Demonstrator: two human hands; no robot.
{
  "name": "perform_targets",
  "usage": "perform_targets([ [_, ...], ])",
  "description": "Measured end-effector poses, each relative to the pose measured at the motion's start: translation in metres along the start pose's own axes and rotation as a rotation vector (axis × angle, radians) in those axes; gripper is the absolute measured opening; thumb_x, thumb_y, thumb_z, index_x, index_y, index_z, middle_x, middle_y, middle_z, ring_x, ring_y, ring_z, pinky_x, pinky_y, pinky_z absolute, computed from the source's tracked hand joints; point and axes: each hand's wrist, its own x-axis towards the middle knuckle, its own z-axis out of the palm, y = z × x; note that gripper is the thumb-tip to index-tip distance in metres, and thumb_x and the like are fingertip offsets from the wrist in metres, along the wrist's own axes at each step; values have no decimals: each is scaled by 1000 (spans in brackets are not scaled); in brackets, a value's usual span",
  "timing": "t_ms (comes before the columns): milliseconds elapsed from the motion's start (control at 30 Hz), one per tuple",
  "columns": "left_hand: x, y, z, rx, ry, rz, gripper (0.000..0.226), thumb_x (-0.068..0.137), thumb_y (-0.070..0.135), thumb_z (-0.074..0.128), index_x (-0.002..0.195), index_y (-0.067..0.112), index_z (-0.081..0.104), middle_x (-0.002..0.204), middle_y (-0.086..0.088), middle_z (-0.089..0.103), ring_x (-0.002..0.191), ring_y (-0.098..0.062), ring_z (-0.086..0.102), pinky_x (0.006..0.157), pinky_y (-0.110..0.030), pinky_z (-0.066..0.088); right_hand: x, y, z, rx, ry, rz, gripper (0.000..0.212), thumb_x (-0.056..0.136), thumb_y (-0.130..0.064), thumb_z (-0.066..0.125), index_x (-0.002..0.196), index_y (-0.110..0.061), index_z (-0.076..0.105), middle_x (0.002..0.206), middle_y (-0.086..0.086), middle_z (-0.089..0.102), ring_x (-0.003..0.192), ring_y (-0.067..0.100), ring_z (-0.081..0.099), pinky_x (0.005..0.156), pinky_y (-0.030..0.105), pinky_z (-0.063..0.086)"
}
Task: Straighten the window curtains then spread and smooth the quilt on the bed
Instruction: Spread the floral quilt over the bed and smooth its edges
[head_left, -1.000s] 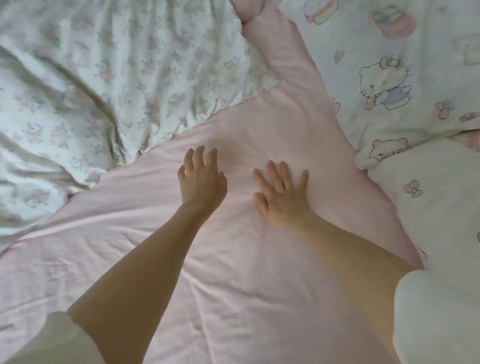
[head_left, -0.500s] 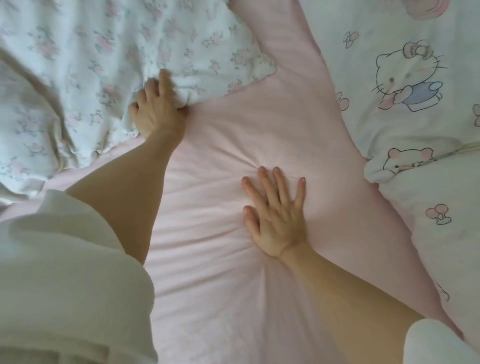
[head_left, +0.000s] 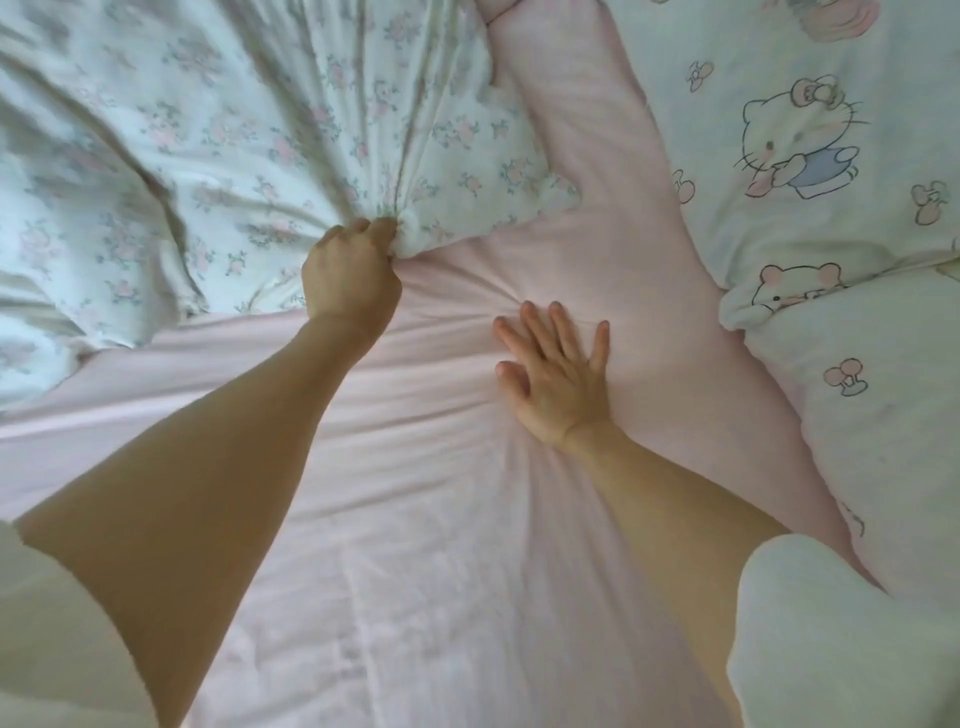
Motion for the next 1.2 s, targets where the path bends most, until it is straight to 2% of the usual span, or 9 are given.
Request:
perform_targets([
  [100,-37,1,-17,-26,-12,-3,39,80,-7,47,114,6,60,96,-20,64,87,-38,55,64,-39,37,12,1,-16,123,-177,34,48,94,-42,25,142,-45,17,158,-11,3,145,16,-4,108,61,-10],
  [200,-88,-3,-29,-69,-1,-28,45,78,-10,47,119,7,60,95,-19,65,88,-37,56,67,-40,40,14,0,-43,470,-311,157,46,96,-34,26,141,-28,31,157,1,16,145,21,6,111,55,-10],
  [300,-140,-1,-32,-106,-22,-51,47,78,-10,47,120,7,60,92,-18,66,89,-36,57,66,-38,42,-13,-9,-67,1039,-226,303,44,97,-37,30,134,-20,45,140,0,48,128,14,43,114,41,24],
  [400,-185,8,-44,-170,-27,-50,49,73,-13,49,116,5,64,87,-18,68,85,-36,60,65,-39,46,-46,-17,-90,1429,-163,486,48,93,-51,33,122,-21,57,114,-5,64,96,7,61,81,24,48],
  [567,-241,5,-88,-204,-58,-63,50,71,-13,51,116,6,64,95,-17,71,90,-37,62,68,-40,48,-92,-52,-120,1561,-353,551,51,88,-52,50,127,-20,54,123,5,63,110,24,62,92,43,50],
  [700,-261,-1,-127,-204,-122,-47,49,76,-7,49,120,9,61,105,-13,69,94,-36,59,70,-36,43,-133,-88,-136,1660,-265,660,50,87,-43,58,128,-14,52,124,12,61,109,31,61,95,52,48],
  [833,-296,-8,-161,-175,-230,-42,48,79,-3,48,123,12,59,108,-12,68,97,-35,59,74,-38,45,-185,-107,-151,1583,-192,732,45,83,-28,64,122,-9,54,125,15,59,110,33,60,95,53,48],
  [967,-339,-11,-195,-133,-302,-67,46,82,1,46,125,15,56,103,-12,68,90,-34,60,72,-38,47,-250,-131,-166,1466,-100,724,38,80,-25,64,114,-9,57,104,9,64,95,27,63,87,42,53],
  [1200,-404,-22,-268,-52,-366,22,23,91,12,44,113,9,50,97,-10,66,80,-33,63,57,-33,39,-351,-166,-198,1427,-147,632,15,80,-27,60,90,-16,61,94,9,64,87,26,61,81,42,52],
])
